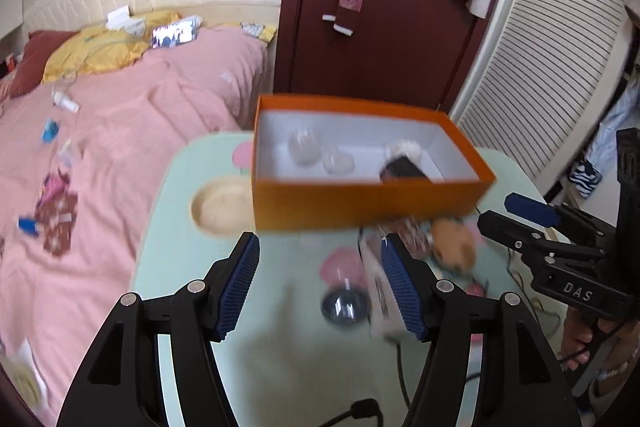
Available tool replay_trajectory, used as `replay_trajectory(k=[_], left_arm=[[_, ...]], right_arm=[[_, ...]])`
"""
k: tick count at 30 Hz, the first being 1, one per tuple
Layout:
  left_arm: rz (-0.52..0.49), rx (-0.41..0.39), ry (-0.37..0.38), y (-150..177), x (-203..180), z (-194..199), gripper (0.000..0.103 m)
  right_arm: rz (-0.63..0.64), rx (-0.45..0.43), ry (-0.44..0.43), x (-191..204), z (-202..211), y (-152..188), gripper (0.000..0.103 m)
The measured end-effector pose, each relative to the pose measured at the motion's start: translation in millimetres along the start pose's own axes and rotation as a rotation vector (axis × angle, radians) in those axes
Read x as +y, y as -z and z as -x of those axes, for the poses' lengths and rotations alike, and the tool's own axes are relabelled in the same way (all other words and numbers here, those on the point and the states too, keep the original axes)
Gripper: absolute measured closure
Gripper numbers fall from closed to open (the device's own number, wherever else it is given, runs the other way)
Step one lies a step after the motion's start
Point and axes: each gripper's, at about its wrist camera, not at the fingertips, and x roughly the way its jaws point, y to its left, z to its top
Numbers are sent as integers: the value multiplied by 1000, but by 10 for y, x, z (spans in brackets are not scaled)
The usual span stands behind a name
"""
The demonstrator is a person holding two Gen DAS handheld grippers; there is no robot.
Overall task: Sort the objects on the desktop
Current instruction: 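Carry the cup and case into the orange box and open both tools, then grasp the clear round lid with the left tool while the right tool grasps the tan plush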
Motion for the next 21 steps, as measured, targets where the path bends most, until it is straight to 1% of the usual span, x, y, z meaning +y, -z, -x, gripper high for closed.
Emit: replay_trajectory(k=[1,3,5,8,11,12,13,14,15,16,17,18,19,20,21], left_arm=[[10,6,8,79,-2,15,33],[15,14,11,204,-16,7,33],[4,24,-16,322,-41,-24,33],[-2,48,-40,417,-42,-91,33],[23,68,-40,462,2,-174,33],[33,72,-42,479,20,-205,33],[41,78,-50,502,35,-243,33],[42,76,-63,527,43,-273,28],[17,44,-94,557,18,-276,22],[-16,37,-133,589,-19,-304,17],[-39,43,-155,602,-61,-319,17],[-57,47,-172,612,-97,-332,16],[-59,48,-170,617,-113,-337,16],[-59,48,-168,622,-123,-340,16],[-56,44,-164,628,-118,-342,16]], right_arm=[[1,9,4,8,20,63,41],[-4,30,14,5,38,185,41],[-21,58,25,-19,15,284,41],[-48,105,53,-57,-47,423,41],[-91,142,38,-90,-106,531,41],[-85,142,47,-83,-111,541,41],[-78,142,57,-75,-116,550,39],[-72,141,67,-68,-120,559,36],[-65,141,76,-60,-125,567,34],[-62,139,79,-57,-129,565,31],[-53,138,91,-50,-146,567,23],[-45,138,103,-44,-162,570,19],[-28,140,126,-27,-185,581,17],[-10,146,148,-5,-215,588,12],[-3,148,151,3,-233,590,8]])
